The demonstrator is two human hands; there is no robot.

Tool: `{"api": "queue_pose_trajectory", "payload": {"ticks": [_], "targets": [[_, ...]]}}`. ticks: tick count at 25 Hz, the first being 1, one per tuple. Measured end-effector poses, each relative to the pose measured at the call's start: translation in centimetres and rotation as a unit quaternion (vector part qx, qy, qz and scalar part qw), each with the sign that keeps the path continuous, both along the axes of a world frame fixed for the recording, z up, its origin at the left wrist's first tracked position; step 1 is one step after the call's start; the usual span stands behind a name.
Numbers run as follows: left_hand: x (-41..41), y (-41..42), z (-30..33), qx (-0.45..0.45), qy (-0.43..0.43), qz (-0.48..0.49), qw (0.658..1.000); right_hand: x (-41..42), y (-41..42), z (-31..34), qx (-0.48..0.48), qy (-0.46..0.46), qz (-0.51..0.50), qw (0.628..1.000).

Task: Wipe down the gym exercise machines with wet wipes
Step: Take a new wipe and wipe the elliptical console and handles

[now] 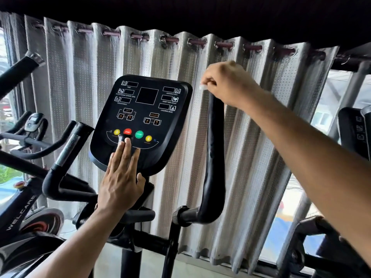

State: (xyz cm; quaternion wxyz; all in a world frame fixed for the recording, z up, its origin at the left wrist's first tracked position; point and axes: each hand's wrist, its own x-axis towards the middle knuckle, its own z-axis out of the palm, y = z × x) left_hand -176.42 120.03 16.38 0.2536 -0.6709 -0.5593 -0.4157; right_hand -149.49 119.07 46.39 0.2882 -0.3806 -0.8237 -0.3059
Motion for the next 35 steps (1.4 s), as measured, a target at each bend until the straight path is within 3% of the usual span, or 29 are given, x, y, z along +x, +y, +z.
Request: {"api": "queue_pose_trajectory", "payload": {"ticks": [2,4,9,11,14,16,19,22,27,31,35], "targets": [[-0.1,0.0,-0.2,-0.007,0.004,-0.004,1.0,-1.6,-0.3,2.5,-0.102,-0.022,-0.088,0.991],[-0.1,-0.2,0.1,-0.026,0.002,-0.009,1.0,-2.5,-0.4,4.7,-0.159,0.016,-0.15,0.976],[-2.9,-1.9,1.3,-0.074,0.008,-0.124,0.99,-2.5,-2.0,4.8,-0.17,0.131,-0.207,0.955],[-6.5,-2.8,1.1,-0.063,-0.014,-0.133,0.989,-1.6,-3.5,3.6,-0.078,0.144,-0.171,0.971],[-13.2,-3.1,0.4,-0.004,-0.029,-0.056,0.998,-3.6,-7.6,-0.8,0.052,0.159,-0.009,0.986],[-15.9,-2.1,0.6,-0.019,-0.035,-0.028,0.999,-7.4,-9.1,-6.1,0.024,0.139,0.08,0.987],[-17.7,0.9,2.3,-0.055,-0.014,-0.038,0.998,-12.7,-8.2,-13.0,-0.047,0.149,0.137,0.978],[-18.6,4.5,1.6,-0.046,0.008,-0.06,0.997,-15.6,-5.1,-16.8,-0.058,0.195,0.151,0.967],[-18.1,5.5,-0.1,0.047,0.06,0.008,0.997,-17.5,0.6,-20.1,-0.031,0.26,0.12,0.958],[-18.0,5.2,0.0,0.05,0.053,0.013,0.997,-19.1,4.0,-22.5,0.037,0.31,0.104,0.944],[-18.0,4.9,0.1,0.046,0.048,0.009,0.998,-19.3,2.1,-26.1,0.014,0.381,0.109,0.918]]}}
